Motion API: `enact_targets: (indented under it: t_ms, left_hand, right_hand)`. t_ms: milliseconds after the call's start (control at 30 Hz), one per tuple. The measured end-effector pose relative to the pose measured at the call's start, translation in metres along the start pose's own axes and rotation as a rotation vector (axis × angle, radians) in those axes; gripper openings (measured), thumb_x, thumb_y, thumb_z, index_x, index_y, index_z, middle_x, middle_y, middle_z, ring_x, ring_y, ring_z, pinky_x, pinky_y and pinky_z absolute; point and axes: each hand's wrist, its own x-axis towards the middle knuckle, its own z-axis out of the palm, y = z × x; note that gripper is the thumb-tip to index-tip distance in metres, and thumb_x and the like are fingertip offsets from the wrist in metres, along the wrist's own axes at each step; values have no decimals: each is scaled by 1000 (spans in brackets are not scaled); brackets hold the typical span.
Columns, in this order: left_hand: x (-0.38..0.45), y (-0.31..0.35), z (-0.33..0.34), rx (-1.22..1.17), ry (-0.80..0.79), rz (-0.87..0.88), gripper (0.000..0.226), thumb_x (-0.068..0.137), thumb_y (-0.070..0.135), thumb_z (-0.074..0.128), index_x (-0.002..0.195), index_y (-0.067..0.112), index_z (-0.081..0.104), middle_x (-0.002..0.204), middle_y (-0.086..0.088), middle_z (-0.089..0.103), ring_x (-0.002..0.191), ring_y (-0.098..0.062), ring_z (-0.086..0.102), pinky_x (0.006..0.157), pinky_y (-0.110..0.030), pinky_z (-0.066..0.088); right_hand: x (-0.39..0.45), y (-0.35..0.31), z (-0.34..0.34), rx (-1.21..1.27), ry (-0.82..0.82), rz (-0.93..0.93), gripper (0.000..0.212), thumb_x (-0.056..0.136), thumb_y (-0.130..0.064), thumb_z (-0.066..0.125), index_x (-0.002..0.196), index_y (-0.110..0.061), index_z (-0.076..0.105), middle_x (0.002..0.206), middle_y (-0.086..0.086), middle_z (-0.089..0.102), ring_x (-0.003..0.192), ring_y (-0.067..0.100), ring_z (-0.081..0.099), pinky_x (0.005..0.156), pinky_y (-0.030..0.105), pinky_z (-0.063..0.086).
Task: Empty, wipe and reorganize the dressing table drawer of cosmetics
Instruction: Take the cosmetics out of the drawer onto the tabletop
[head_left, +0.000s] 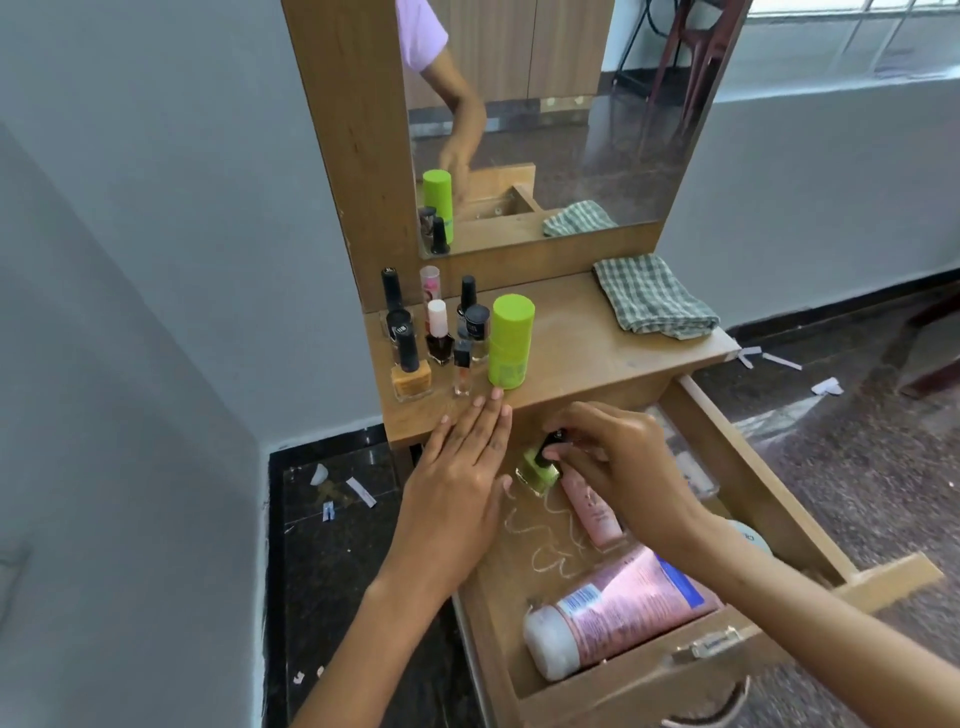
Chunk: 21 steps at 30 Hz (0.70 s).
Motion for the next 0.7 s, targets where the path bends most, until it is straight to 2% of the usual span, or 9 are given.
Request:
enact_targets:
  t_ms: [100,167,267,467,700]
  left_hand:
    - [-7,1,-4,40,26,-37,66,85,30,58,142,10,31,150,-4,25,139,-16,22,111,-40,20]
    - [-15,-1,-5,94,29,-88,62,89,37,48,141,9,33,149,-7,28,137,-20,26,111,-42,26]
    - [-30,-8,-5,157,16,-155,64,87,42,32,141,7,33,149,-9,28,137,-22,25,109,-42,20]
    - [-42,-14,-7,174,30,-228,66,87,44,33,142,7,31,150,-9,26,138,-23,23,110,-42,14]
    - [-42,-16,-6,188,19,-219,69,86,47,33,142,6,30,149,-11,26,137,-25,25,112,-39,7]
  right_hand:
    - [13,-24,-19,98,135,-46,9,80,-3,74,88,-6,70,85,1,66,74,12,65,66,33,53]
    - [24,-34,-20,139,158,-72,9,82,0,72,89,-3,70,89,4,65,78,9,64,67,30,54]
    - [41,-44,-10,207,133,-78,11,83,1,70,94,-4,71,94,4,64,81,9,66,68,31,56]
    - [66,-62,8,222,136,-185,13,83,-3,70,96,-4,72,96,5,67,86,15,67,70,34,57]
    - [80,-64,25,93,90,-294,16,82,2,70,96,-3,72,98,7,69,86,18,67,69,35,56]
